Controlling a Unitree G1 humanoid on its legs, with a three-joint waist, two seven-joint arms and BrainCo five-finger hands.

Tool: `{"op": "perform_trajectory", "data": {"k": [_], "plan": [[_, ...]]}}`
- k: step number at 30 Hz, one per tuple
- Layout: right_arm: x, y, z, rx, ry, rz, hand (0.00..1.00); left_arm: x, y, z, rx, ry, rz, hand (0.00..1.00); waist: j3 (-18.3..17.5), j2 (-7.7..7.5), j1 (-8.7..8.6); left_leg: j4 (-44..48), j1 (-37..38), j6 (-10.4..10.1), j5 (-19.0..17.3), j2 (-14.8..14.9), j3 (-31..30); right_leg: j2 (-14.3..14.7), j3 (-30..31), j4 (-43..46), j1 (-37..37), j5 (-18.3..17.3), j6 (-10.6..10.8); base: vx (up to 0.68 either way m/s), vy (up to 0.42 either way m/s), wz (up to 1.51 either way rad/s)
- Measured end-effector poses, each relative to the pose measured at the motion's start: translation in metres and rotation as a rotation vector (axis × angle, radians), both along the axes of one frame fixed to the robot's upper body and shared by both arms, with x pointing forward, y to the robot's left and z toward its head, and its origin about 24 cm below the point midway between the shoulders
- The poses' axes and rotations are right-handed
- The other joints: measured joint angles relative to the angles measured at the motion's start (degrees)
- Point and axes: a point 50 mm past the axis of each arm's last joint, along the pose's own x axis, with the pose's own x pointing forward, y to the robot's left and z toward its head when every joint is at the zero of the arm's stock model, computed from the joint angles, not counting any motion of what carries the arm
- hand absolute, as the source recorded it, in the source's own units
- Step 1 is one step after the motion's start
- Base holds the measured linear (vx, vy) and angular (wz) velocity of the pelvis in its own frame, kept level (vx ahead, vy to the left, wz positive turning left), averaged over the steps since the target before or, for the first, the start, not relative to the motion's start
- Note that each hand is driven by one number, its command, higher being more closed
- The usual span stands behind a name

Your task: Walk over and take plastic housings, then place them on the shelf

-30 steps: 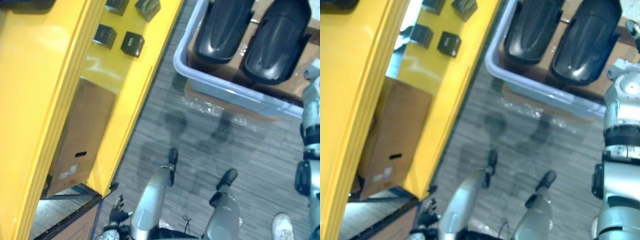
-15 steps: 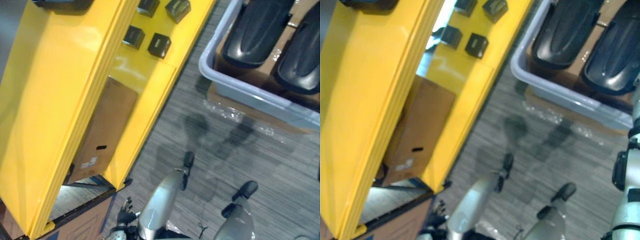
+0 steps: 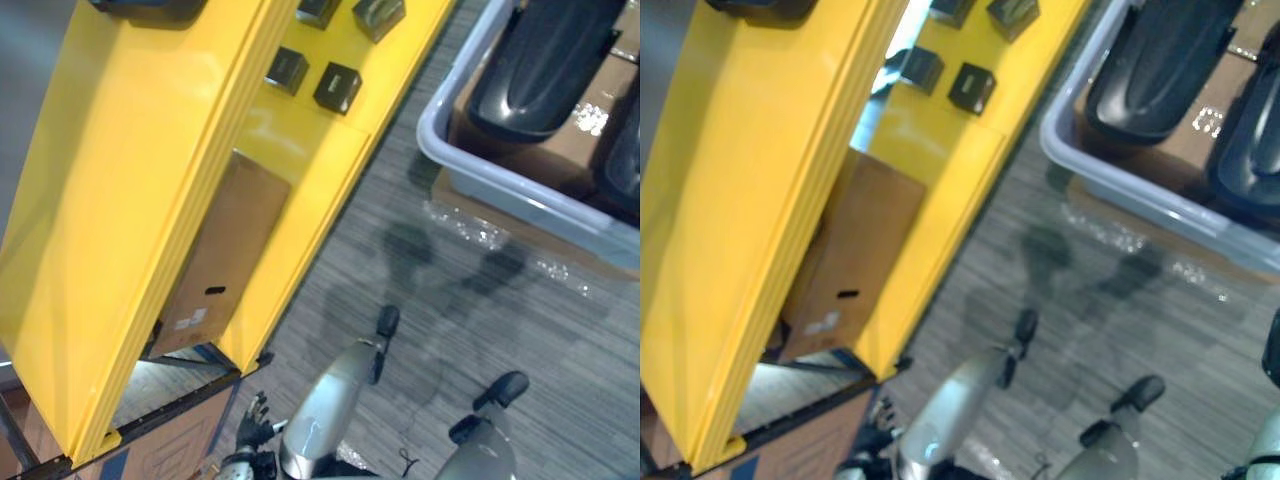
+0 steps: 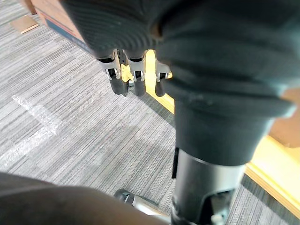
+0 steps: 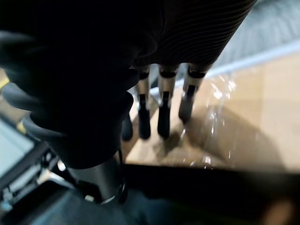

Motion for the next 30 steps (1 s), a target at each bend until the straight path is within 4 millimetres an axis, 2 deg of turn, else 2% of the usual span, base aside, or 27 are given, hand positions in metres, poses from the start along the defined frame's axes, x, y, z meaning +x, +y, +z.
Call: {"op": "perform_trajectory", "data": {"k": [7,12,16,18,20,22,24,28,30], "plan": [[0.002,0.002,0.006,-0.148,0.288,0.015,1.0,0.0,0.0,0.0,0.002,-0.005,0.002,0.0,0.0,0.03,0.2,-0.2,0.2,-0.1,0.0,0.5,0.1,0.5,-0.1,-0.3,0.4,-0.1,-0.1,-0.03,-0.044,-0.02],[-0.002,0.001,0.011,-0.287,0.478,-0.07,1.0,0.006,0.002,0.007,0.022,-0.067,0.002,0.0,0.0,-0.05,1.04,-1.2,2.1,-0.1,0.0,0.5,0.1,0.5,-0.6,-0.4,1.9,0.0,-0.3,-0.03,-0.037,0.0],[-0.001,0.001,0.015,-0.325,0.451,-0.079,1.0,0.015,0.012,0.02,0.073,-0.148,-0.013,0.0,0.4,-0.62,0.26,-1.3,2.7,-0.1,0.0,0.6,-0.3,0.7,-1.2,-0.4,2.8,-0.3,-0.7,-0.03,-0.041,0.04],[-0.002,0.0,0.014,-0.334,0.441,-0.08,1.0,0.026,0.019,0.038,0.075,-0.25,-0.003,0.0,0.9,-1.2,-0.47,-1.4,3.6,-0.1,0.0,0.6,-0.8,0.8,-2.3,-0.3,3.9,-0.3,-0.8,-0.02,-0.032,0.1],[0.0,0.0,0.013,-0.344,0.392,-0.07,1.0,0.05,0.016,0.07,0.054,-0.429,-0.005,0.0,1.6,-2.2,-1.03,-1.8,5.2,-0.1,0.0,0.6,-0.8,0.8,-2.6,-0.3,5.3,-0.4,-0.9,-0.04,-0.026,0.01],[0.005,0.004,0.009,-0.336,0.302,-0.046,1.0,0.068,0.016,0.107,0.027,-0.613,-0.007,0.0,3.0,-4.28,-2.57,-2.3,7.0,-0.1,0.0,0.8,-0.8,0.8,-3.5,-0.3,7.0,-0.6,-1.3,-0.05,-0.026,0.0],[0.007,0.005,0.004,-0.304,0.236,-0.041,1.0,0.074,0.014,0.126,0.008,-0.699,-0.038,0.0,4.1,-5.88,-3.22,-3.2,8.5,-0.3,0.2,1.0,-0.7,0.9,-3.6,-0.2,7.9,-0.7,-1.4,-0.04,-0.03,-0.03],[0.009,0.006,-0.008,-0.274,0.156,-0.046,1.0,0.081,0.015,0.161,0.002,-0.84,-0.134,0.0,5.5,-8.11,-4.02,-3.7,10.0,-0.6,0.3,2.0,-0.7,1.8,-3.7,-0.2,9.1,-0.6,-1.5,-0.03,-0.044,-0.05],[0.019,0.017,-0.015,-0.263,0.097,-0.014,1.0,0.082,0.018,0.183,0.011,-0.906,-0.193,0.0,5.4,-9.2,-5.11,-4.0,11.6,-0.6,0.4,2.6,-0.7,2.3,-3.7,-0.2,10.5,-0.5,-1.6,-0.02,-0.049,-0.06]]}}
